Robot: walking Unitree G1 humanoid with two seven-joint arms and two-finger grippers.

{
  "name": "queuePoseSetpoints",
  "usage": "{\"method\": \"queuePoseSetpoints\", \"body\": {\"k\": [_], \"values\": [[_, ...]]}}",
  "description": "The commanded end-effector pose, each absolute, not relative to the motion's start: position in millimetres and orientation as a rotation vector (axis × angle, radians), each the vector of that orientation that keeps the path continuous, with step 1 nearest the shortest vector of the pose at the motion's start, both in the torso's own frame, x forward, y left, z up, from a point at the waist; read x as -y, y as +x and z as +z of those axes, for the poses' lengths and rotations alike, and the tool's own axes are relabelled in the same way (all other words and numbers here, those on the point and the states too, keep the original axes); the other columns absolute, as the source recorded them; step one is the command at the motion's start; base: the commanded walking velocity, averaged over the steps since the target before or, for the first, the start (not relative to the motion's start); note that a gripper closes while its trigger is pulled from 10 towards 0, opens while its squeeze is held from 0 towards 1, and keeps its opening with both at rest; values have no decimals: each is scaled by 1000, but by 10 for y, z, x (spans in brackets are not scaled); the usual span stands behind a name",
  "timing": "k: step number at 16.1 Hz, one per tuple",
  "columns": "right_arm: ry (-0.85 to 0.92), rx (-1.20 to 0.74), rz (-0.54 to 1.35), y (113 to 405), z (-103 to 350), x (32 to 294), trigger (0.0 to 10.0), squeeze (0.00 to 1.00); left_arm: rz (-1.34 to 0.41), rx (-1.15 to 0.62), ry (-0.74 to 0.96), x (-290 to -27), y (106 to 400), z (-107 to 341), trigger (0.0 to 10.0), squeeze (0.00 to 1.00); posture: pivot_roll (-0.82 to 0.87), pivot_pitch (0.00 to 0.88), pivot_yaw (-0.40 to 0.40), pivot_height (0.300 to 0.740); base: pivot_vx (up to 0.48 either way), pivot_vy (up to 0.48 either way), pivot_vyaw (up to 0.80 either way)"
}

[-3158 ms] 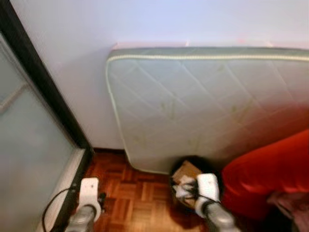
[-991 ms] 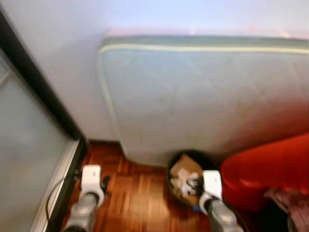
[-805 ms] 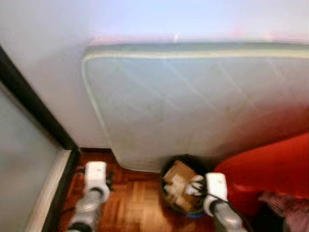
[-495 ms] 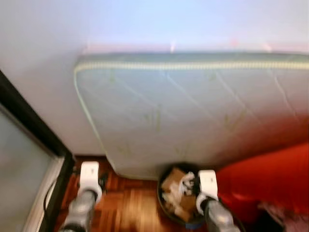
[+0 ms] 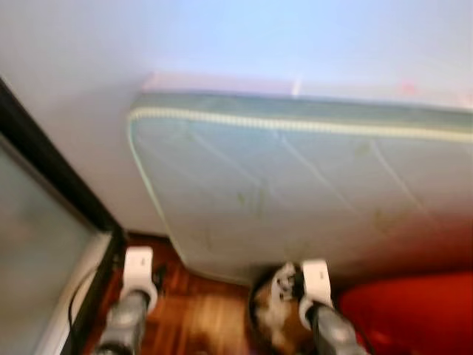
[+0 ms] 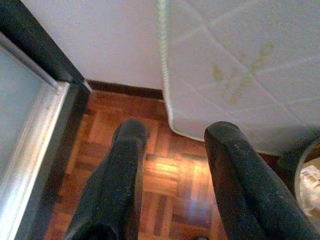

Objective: Clean up the room

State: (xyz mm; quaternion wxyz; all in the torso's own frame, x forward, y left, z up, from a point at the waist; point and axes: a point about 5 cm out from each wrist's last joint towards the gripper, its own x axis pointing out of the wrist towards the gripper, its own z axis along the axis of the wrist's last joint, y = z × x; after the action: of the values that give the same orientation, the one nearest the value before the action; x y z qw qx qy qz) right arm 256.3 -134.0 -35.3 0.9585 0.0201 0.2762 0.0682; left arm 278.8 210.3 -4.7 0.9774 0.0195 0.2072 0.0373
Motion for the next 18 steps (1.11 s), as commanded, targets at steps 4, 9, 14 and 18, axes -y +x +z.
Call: {"method": "queuePoseSetpoints", "body": {"k": [4,9,14,18], "values": [[89,-601,36,2462,-434,1521,10000,0,10,-406,-14,-1918,2788,-72,10000,0,76,182,-16,740,0,0,0],[51,-633,-5,2465,-448,1551,10000,0,-37,-370,-24,-1833,2816,-35,10000,0,77,187,-17,740,0,0,0],[51,-661,-56,2441,-474,1561,10000,0,-40,-368,-23,-1844,2806,-37,10000,0,82,190,-17,740,0,0,0],[-59,-658,-124,2454,-455,1684,10000,0,-40,-367,-26,-1844,2806,-37,10000,0,82,190,-18,740,0,0,0]]}}
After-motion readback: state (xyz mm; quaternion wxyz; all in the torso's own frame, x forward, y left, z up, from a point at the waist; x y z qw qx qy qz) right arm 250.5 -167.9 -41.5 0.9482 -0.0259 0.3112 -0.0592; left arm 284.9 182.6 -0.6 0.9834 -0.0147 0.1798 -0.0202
